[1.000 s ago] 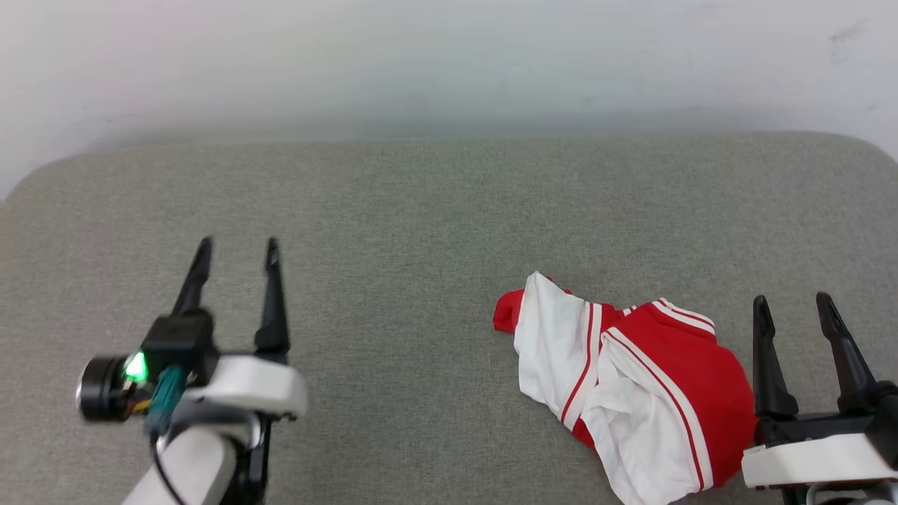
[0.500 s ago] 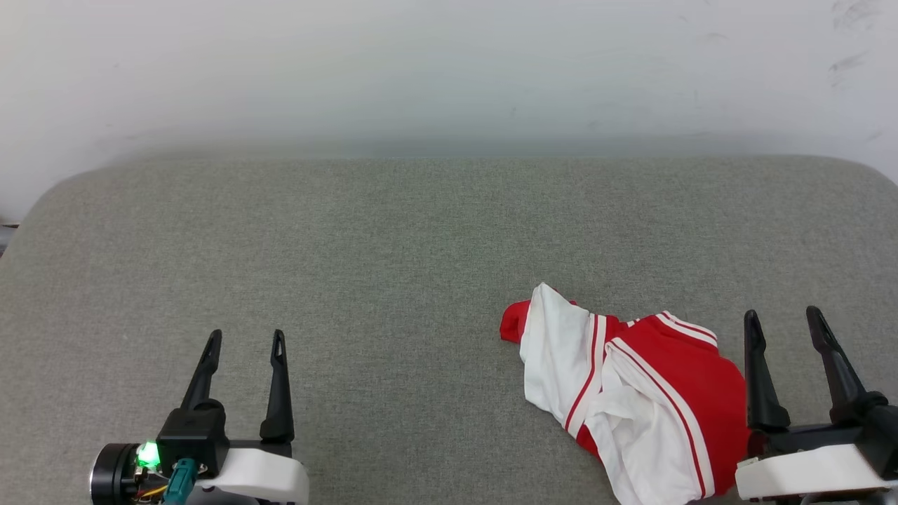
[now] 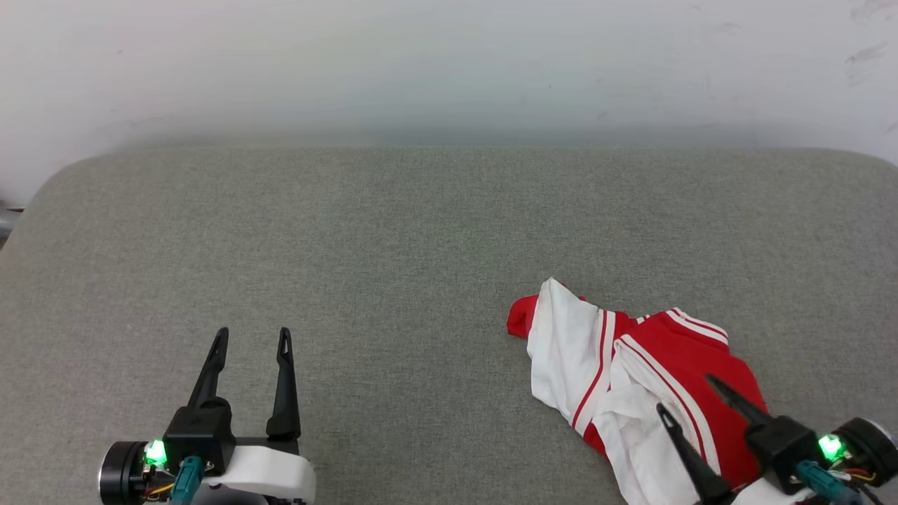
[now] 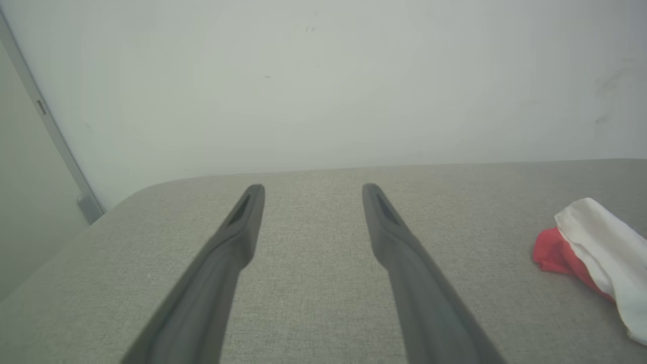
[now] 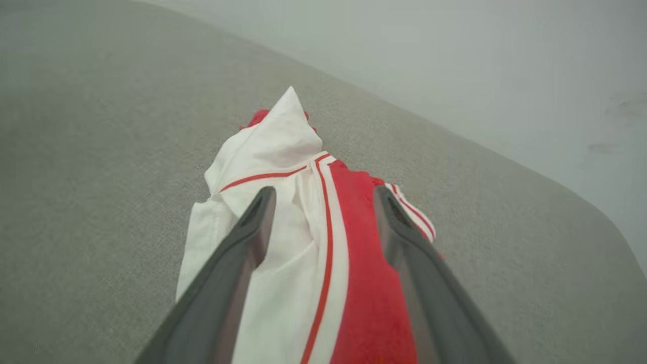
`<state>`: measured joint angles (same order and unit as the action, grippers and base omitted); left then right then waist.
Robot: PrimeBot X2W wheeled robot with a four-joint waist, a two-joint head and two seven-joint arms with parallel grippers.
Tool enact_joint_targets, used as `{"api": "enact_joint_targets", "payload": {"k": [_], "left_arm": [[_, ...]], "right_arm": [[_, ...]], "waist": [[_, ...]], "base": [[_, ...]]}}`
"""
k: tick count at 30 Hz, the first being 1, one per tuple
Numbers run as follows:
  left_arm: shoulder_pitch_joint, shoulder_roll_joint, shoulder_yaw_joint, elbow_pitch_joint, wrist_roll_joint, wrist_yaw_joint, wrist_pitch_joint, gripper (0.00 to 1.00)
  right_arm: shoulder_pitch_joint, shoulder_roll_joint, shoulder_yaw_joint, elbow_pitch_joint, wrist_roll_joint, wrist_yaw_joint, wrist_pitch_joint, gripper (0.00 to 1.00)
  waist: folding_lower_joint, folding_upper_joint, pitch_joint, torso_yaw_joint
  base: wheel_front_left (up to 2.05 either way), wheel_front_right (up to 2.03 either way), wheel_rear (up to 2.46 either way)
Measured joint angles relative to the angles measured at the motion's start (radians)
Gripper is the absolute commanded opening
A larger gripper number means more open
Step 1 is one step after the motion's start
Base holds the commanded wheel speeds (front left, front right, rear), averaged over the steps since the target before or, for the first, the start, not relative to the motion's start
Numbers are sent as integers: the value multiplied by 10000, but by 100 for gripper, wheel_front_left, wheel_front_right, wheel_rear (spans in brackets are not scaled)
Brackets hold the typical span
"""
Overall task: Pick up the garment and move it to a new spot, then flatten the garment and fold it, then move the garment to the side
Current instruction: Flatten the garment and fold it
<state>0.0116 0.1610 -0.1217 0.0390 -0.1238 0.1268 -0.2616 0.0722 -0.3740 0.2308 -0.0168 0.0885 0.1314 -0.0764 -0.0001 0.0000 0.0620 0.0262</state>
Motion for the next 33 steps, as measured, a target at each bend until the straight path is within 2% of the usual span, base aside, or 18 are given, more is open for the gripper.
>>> {"api": "enact_joint_targets", "payload": {"k": [8,14,20,25,31,32,33], "left_arm": [[-99,-372,299,40,274,-391,0,100],[-338,-596,374,59,424,-627,0,100],[-498,-796,439,88,516,-736,-2,100],[-534,-901,504,127,581,-805,-2,100],[-616,-972,642,192,600,-890,-2,100],[-617,-984,654,205,616,-895,-2,100],[-618,-991,673,221,637,-917,-2,100]], "right_arm": [[-444,-1584,1812,-798,1129,0,3026,100],[-1039,-2648,2847,-752,1321,0,5093,100],[-1485,-2982,3141,-286,1423,0,6048,100],[-1692,-3058,3563,224,2090,-21,6696,100],[-1977,-3120,3939,702,2351,-25,6374,100],[-2022,-3110,4010,755,2357,-25,6211,9],[-2060,-3110,4065,821,2359,-25,5985,0]], "waist": [[1,0,304,153],[1,0,663,412],[1,0,1052,752],[1,0,1243,939],[1,0,1329,938],[1,0,1323,916],[1,0,1310,893]], "base": [[0,0,0],[0,0,0],[0,0,0],[0,0,0],[0,0,0],[0,0,0],[0,0,0]]}}
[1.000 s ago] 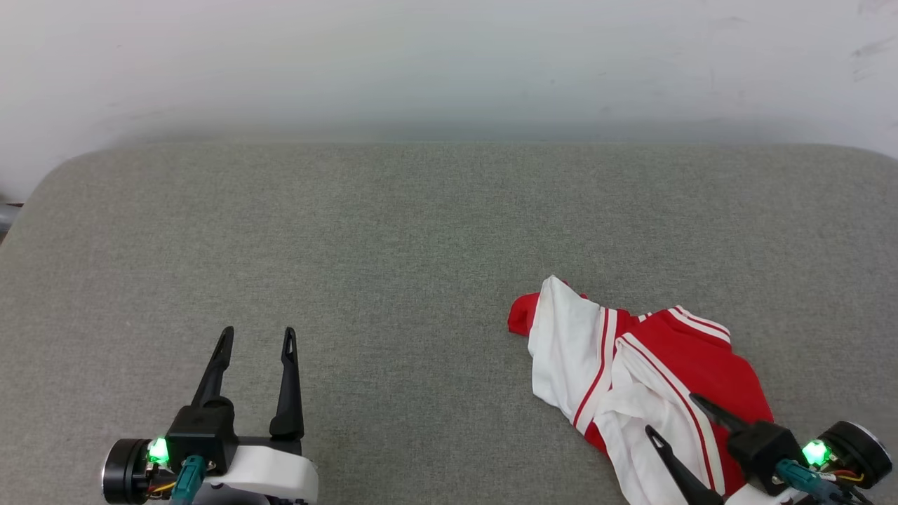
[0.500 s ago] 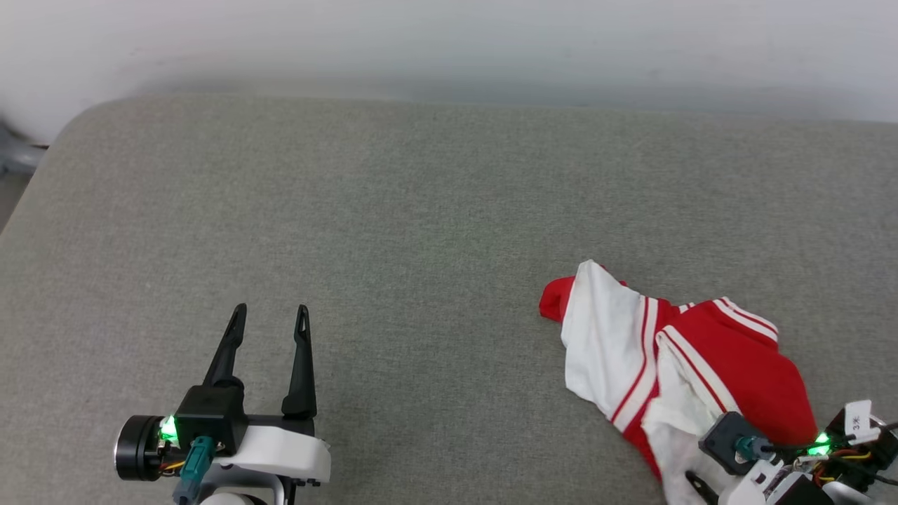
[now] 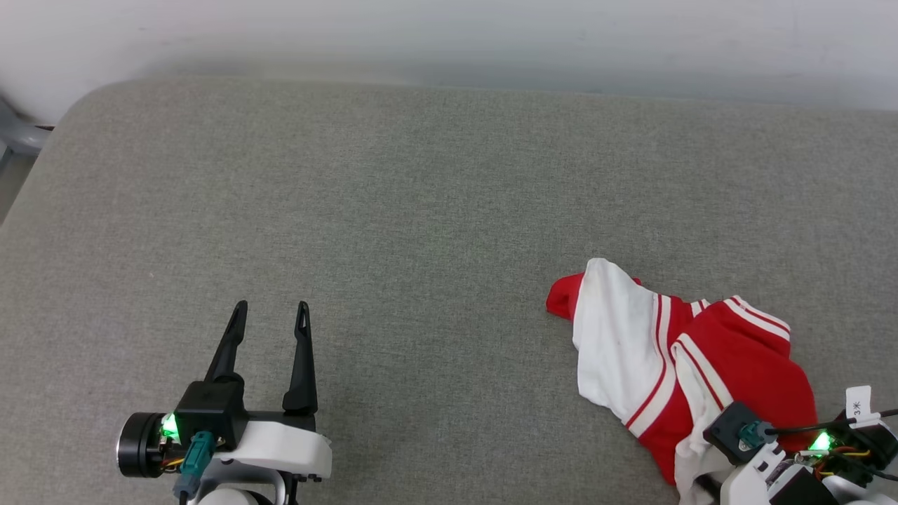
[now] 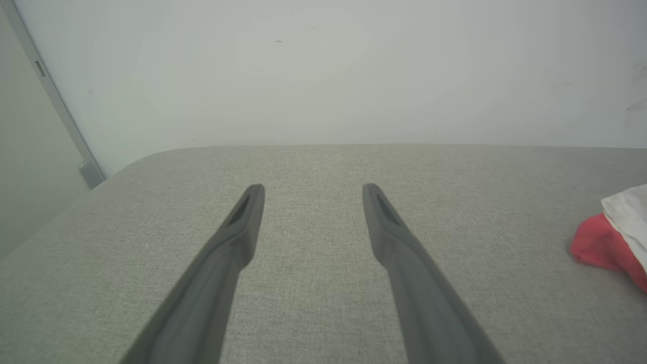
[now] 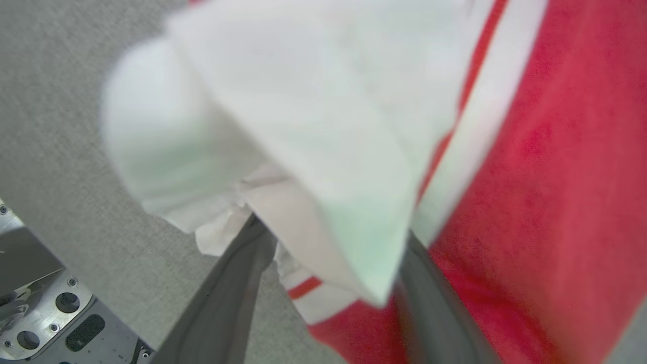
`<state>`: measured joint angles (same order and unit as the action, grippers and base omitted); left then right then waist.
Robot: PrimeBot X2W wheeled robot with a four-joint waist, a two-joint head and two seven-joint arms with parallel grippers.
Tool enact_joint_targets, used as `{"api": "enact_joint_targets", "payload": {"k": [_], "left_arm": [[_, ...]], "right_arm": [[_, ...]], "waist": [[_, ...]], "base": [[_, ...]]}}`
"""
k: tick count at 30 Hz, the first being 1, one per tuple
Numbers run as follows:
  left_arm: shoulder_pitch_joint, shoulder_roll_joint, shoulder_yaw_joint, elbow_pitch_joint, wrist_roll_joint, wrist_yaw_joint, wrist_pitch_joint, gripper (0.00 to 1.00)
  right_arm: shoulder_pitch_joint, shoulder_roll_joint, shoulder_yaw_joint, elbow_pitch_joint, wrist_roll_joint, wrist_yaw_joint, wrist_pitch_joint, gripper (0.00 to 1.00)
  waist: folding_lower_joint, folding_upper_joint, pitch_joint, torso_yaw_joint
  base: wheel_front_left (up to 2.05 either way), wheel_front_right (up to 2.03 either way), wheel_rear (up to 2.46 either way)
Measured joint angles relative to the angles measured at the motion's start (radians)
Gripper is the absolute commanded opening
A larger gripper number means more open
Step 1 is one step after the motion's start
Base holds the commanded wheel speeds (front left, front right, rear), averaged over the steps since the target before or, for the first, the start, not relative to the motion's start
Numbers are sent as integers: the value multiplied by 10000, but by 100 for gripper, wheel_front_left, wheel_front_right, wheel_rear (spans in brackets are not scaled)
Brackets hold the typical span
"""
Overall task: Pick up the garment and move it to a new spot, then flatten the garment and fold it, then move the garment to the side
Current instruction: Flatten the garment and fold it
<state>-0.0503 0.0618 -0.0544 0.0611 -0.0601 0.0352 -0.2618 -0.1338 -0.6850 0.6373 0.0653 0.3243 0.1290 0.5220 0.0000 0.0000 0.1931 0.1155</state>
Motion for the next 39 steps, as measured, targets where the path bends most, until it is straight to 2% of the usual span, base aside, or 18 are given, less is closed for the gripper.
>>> {"api": "enact_joint_targets", "payload": {"k": [6,11,14,18,22,30,37,38,39], "left_arm": [[0,-23,94,81,63,-81,0,100],[18,-46,136,104,127,-105,0,100],[60,-58,163,104,138,-153,0,100],[193,-63,178,98,199,-188,2,100],[222,-69,174,88,226,-222,0,100],[251,-81,165,79,293,-280,2,100],[254,-82,163,102,301,-326,0,100],[255,-84,169,104,307,-324,0,100],[256,-84,174,105,307,-324,0,100]], "right_arm": [[-211,282,-12,40,77,0,-1227,0],[-523,920,-301,-583,42,27,-2211,0],[-612,1302,-825,-986,58,25,-2855,0],[-614,2042,-1806,-1421,625,25,-3810,0],[-574,2554,-3043,-1348,1118,25,-4602,0],[-62,3367,-5776,629,2107,21,-5691,0],[282,3595,-8103,3051,3093,21,-6675,0],[490,3582,-8857,3956,3294,21,-6905,0],[527,3538,-9041,4257,3346,21,-6949,0]], "waist": [[0,0,-179,-163],[0,0,-375,-303],[1,0,-488,-399],[1,0,-585,-548],[0,0,-634,-700],[0,0,-634,-920],[0,0,-606,-928],[1,1,-584,-918],[0,0,-569,-914]], "base": [[0,0,0],[0,0,0],[0,0,0],[0,0,0],[0,0,0],[0,0,0],[0,0,0],[0,0,0],[0,0,0]]}}
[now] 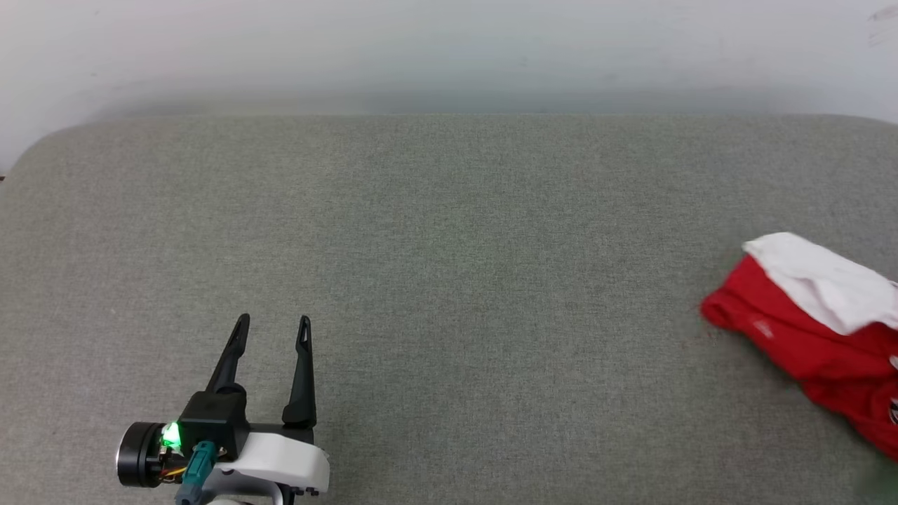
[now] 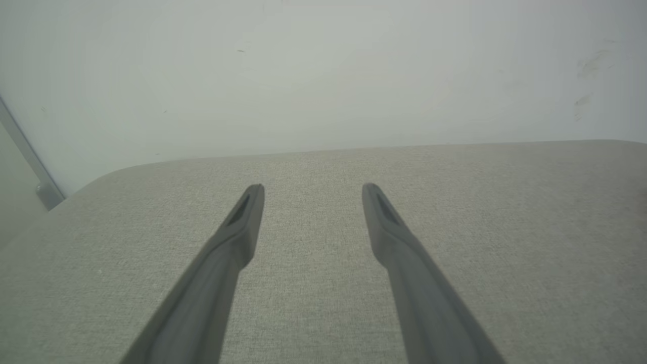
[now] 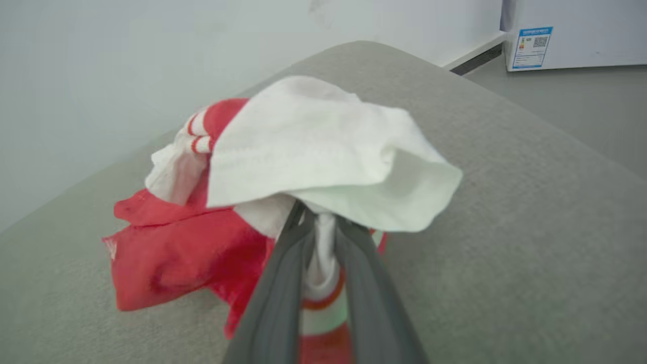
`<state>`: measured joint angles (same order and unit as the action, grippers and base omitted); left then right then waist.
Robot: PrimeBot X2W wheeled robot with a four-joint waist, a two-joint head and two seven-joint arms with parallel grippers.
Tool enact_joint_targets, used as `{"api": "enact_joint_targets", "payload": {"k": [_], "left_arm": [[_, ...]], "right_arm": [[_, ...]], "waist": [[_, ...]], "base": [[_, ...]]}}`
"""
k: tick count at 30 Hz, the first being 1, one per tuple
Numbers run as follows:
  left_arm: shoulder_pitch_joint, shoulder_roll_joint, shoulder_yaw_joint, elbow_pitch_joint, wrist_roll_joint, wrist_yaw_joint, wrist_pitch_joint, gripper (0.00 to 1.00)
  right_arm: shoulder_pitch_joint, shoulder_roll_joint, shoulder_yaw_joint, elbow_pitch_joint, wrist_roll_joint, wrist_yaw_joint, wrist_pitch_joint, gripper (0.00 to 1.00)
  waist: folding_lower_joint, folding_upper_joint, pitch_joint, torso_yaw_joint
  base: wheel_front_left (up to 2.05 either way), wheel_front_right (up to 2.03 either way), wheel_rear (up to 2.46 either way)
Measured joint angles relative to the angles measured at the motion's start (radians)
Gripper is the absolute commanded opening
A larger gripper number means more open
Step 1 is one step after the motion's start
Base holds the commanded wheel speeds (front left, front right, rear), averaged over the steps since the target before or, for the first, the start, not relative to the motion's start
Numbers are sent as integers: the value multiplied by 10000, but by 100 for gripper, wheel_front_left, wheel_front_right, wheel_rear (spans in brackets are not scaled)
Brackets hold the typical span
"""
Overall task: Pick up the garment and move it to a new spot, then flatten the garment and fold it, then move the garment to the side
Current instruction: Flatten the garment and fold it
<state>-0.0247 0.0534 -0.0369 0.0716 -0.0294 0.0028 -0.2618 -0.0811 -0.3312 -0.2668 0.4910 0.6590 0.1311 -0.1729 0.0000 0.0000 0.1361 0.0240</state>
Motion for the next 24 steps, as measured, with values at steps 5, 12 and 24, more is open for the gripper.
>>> {"api": "enact_joint_targets", "payload": {"k": [5,12,24], "left_arm": [[2,-2,35,0,-2,2,0,100],[7,-10,8,-2,0,15,0,100],[184,-13,56,-13,0,21,0,100]], "right_arm": [[19,-104,-650,1595,412,2,-117,0],[-249,-190,-865,3225,474,4,-207,0],[-2,-740,-2280,1536,-892,0,-892,100]], "waist": [[0,0,64,-56],[0,0,58,-151],[-1,0,-138,-256]], "base": [[0,0,0],[0,0,0],[0,0,0]]}}
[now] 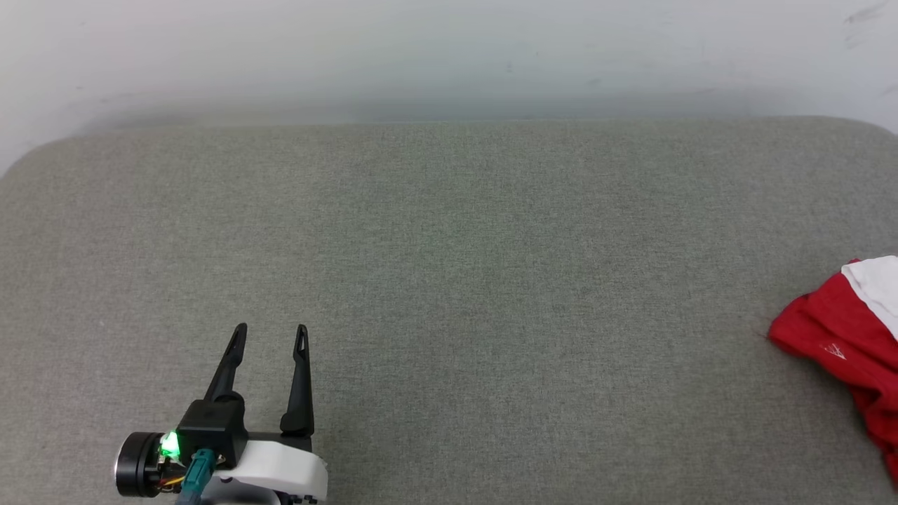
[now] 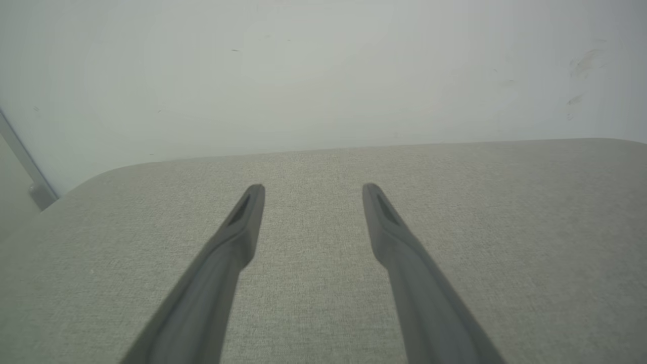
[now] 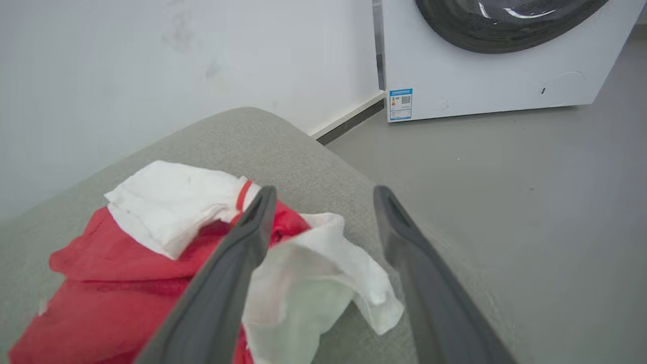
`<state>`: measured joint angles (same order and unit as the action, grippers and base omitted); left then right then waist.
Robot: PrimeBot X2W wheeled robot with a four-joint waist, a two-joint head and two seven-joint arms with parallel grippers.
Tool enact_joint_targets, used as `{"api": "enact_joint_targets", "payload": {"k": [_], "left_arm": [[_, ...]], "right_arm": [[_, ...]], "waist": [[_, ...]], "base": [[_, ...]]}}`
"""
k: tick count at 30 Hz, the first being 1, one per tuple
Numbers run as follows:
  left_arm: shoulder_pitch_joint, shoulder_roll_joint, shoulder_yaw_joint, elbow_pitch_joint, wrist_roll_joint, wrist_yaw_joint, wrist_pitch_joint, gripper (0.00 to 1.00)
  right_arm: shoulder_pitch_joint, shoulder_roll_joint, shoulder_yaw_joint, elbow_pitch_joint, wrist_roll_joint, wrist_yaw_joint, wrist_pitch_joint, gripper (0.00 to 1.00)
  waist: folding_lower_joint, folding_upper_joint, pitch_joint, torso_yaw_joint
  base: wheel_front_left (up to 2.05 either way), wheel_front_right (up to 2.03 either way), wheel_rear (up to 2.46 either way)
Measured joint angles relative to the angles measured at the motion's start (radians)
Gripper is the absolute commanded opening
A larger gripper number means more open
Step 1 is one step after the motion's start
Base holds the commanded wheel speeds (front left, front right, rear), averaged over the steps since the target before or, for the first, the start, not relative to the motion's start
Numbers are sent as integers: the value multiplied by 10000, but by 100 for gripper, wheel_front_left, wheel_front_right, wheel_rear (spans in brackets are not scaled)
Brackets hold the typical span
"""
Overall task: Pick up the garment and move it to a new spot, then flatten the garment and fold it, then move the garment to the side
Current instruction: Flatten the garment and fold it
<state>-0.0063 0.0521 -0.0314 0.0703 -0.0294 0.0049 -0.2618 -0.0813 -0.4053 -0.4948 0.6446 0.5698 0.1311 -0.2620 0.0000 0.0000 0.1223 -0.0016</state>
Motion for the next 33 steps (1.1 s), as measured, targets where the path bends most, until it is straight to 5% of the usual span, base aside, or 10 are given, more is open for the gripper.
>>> {"api": "enact_joint_targets", "payload": {"k": [8,14,27,33], "left_arm": [[21,-4,-4,-56,4,35,0,100],[-25,-2,-19,-159,79,23,0,100],[-563,-4,-90,-278,88,10,2,100],[-895,-6,-190,-336,75,21,0,100]], "right_arm": [[128,174,-495,-3267,-1831,0,138,100],[-428,-915,771,-4928,-2253,4,2397,100],[-439,-3607,3442,-4730,-554,4,8751,100],[-1139,-3687,4234,-3425,-596,4,9296,100]], "waist": [[0,0,-20,-101],[0,0,209,-109],[1,0,1101,239],[0,0,1604,433]], "base": [[0,0,0],[0,0,0],[0,0,0],[0,0,0]]}}
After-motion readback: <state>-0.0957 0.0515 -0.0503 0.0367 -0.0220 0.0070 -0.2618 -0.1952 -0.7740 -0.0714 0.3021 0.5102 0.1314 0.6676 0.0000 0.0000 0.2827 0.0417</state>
